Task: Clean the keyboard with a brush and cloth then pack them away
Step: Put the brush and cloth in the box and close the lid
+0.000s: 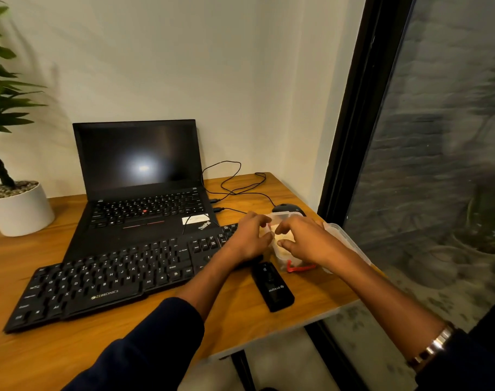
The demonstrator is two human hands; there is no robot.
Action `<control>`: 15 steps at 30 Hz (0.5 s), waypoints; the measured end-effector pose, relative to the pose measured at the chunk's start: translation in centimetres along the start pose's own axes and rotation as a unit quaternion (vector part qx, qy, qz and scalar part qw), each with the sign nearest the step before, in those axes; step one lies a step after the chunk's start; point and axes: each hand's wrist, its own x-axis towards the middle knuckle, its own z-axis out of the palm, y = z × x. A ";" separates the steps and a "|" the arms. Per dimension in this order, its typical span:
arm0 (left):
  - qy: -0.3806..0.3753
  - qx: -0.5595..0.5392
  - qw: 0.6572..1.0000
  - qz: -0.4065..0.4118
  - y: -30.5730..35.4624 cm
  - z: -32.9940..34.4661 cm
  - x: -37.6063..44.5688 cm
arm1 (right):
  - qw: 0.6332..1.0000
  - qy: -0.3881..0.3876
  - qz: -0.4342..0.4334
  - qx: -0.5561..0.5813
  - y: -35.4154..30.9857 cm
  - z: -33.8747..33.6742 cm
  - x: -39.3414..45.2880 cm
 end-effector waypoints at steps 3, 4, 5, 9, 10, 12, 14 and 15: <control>0.045 -0.039 0.998 0.003 -0.6 0.3 -2.4 | 0.998 0.026 -0.013 0.052 -1.3 0.8 -1.9; 0.059 -0.051 0.997 0.006 -0.8 0.4 -3.4 | 0.997 0.037 -0.015 0.069 -1.8 1.0 -2.5; 0.074 -0.067 0.995 0.011 -0.9 0.6 -4.4 | 0.995 0.044 -0.015 0.087 -2.2 1.3 -3.2; 0.135 -0.102 0.985 0.035 -1.6 2.2 -8.6 | 0.995 0.023 0.000 0.099 -4.0 3.0 -5.8; 0.141 -0.096 0.985 0.037 -1.8 2.6 -9.2 | 0.996 0.016 0.010 0.082 -4.3 3.6 -6.3; 0.144 -0.085 0.985 0.029 -1.9 3.0 -10.0 | 0.998 0.015 0.034 0.048 -4.8 4.8 -7.1; 0.146 -0.086 0.986 0.011 -1.7 3.0 -10.4 | 0.998 0.016 0.060 0.025 -5.3 5.5 -7.4; 0.143 -0.086 0.986 0.008 -1.7 3.0 -10.5 | 0.997 0.012 0.071 0.019 -5.6 5.8 -7.5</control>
